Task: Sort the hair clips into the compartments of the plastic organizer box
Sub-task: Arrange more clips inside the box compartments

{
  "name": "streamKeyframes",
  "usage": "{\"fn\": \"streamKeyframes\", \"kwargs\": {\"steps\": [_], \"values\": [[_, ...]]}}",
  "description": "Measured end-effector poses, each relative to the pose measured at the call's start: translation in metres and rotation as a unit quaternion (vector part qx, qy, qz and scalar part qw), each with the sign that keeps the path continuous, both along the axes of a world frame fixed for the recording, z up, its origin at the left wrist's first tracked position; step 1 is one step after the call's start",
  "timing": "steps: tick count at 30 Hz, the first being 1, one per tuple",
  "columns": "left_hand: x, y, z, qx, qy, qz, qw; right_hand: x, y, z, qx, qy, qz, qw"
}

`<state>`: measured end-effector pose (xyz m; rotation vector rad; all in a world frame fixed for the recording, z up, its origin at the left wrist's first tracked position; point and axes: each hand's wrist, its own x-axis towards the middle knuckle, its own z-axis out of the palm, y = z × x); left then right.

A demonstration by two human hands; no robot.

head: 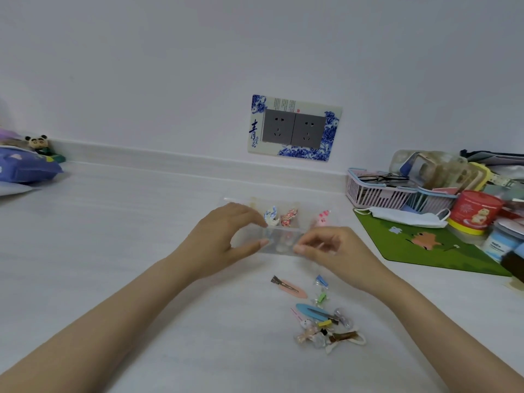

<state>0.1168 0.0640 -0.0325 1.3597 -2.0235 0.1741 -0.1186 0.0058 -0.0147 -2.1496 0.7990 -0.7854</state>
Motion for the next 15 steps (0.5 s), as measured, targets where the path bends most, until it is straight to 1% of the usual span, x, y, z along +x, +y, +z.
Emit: {"fn": "streamKeyframes", "kwargs": {"steps": [1, 3, 5, 7, 9, 12, 15], "values": [[-0.005, 0.003, -0.001, 0.006, 0.016, -0.013, 1.0, -0.003, 0.001, -0.004, 0.008, 0.025, 0.006, 1.0], [-0.015, 0.008, -0.006, 0.065, 0.041, -0.027, 0.997, -0.007, 0.0, -0.012, 0.021, 0.061, -0.005, 0.998], [-0.024, 0.008, -0.015, 0.133, 0.017, -0.021, 0.991, -0.01, -0.002, -0.017, 0.026, 0.086, -0.024, 0.996], [-0.029, 0.005, -0.022, 0.178, -0.021, -0.015, 0.984, -0.01, -0.002, -0.02, 0.019, 0.102, -0.027, 0.994], [-0.031, 0.003, -0.025, 0.187, -0.015, -0.02, 0.982, -0.01, -0.001, -0.022, 0.012, 0.118, -0.019, 0.993], [-0.031, 0.003, -0.026, 0.172, -0.008, -0.014, 0.985, -0.009, 0.0, -0.025, 0.019, 0.139, 0.004, 0.99], [-0.027, 0.007, -0.025, 0.148, 0.005, -0.011, 0.989, -0.008, 0.001, -0.028, 0.018, 0.132, 0.004, 0.991]]}}
